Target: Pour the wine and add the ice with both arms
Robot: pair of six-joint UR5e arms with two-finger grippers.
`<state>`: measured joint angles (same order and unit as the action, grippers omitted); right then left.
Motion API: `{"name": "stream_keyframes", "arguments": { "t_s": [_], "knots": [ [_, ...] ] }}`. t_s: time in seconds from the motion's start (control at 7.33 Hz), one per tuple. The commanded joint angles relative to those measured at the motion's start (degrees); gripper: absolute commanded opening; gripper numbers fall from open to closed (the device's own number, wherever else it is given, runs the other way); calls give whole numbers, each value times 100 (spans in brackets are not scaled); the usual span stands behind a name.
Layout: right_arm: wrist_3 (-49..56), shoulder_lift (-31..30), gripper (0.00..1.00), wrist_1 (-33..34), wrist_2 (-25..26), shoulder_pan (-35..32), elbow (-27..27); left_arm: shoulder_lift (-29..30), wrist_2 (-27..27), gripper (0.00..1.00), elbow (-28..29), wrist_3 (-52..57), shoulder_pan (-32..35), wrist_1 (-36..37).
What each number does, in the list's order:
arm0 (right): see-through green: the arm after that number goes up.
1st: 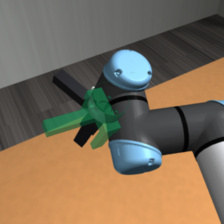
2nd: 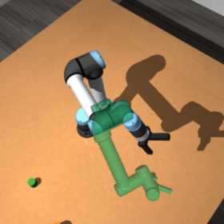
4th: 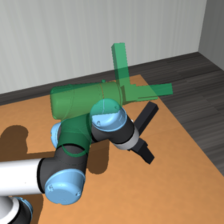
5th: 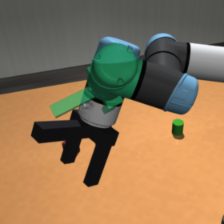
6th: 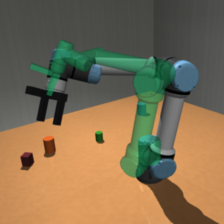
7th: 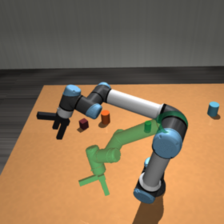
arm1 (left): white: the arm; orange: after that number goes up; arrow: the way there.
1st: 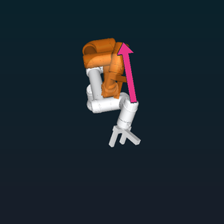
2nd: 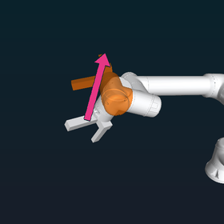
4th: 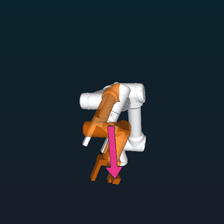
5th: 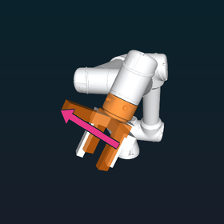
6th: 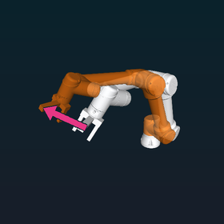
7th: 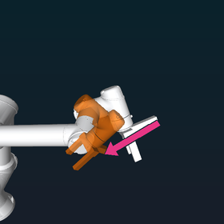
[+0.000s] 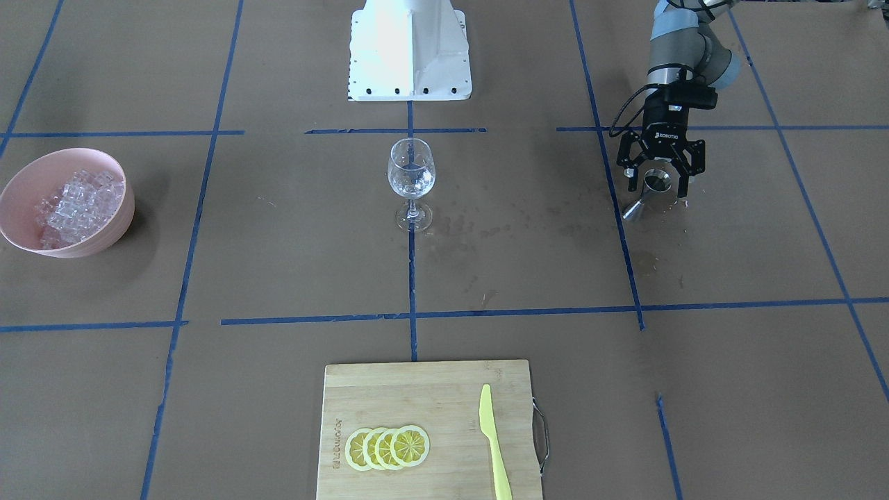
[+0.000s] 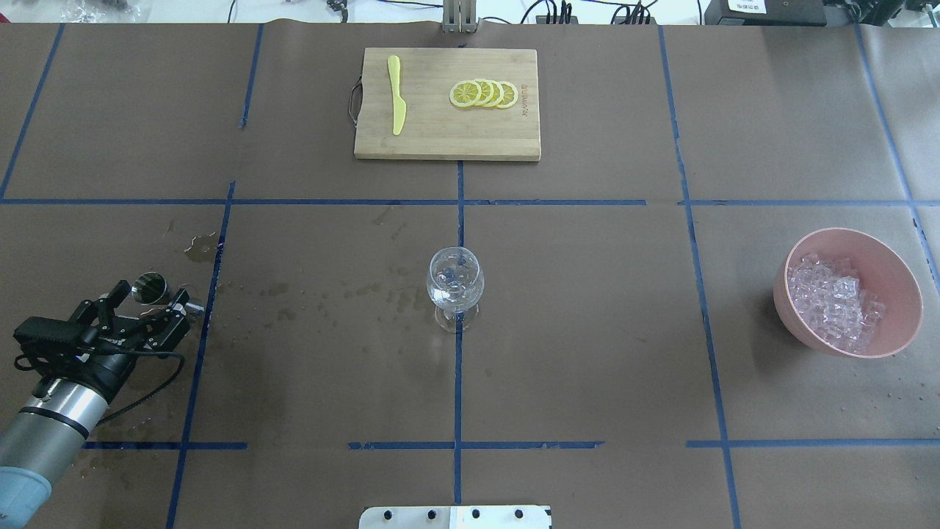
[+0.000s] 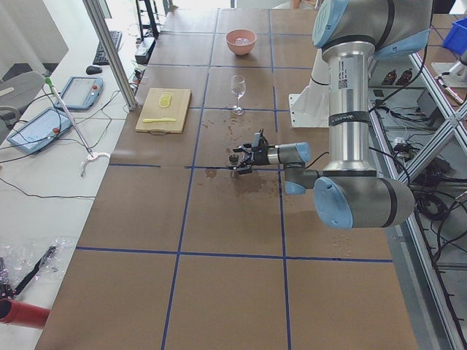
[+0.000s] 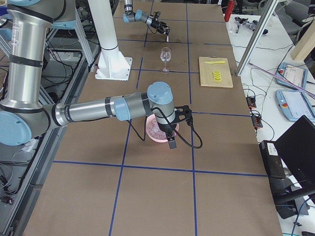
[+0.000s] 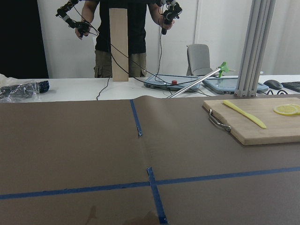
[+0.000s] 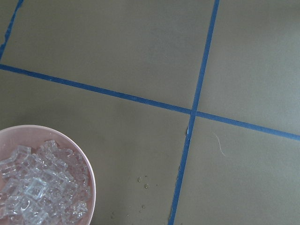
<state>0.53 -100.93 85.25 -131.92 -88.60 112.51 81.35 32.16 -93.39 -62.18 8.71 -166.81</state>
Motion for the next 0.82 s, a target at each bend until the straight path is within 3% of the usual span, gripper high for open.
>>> {"name": "stream_keyframes", "arguments": {
  "t_s": [0.0, 0.14, 0.41, 0.68],
  "knots": [
    [0, 3, 100, 0, 0, 0, -1, 239, -69, 96, 407, -92, -36, -1],
    [0, 3, 100, 0, 0, 0, -1, 293, -69, 95, 479, -92, -36, -1],
    [0, 12, 100, 0, 0, 0, 7, 294, -69, 63, 444, -92, -71, -9],
    [0, 12, 100, 0, 0, 0, 7, 294, -148, 61, 444, -92, -88, -36]
  ]
}}
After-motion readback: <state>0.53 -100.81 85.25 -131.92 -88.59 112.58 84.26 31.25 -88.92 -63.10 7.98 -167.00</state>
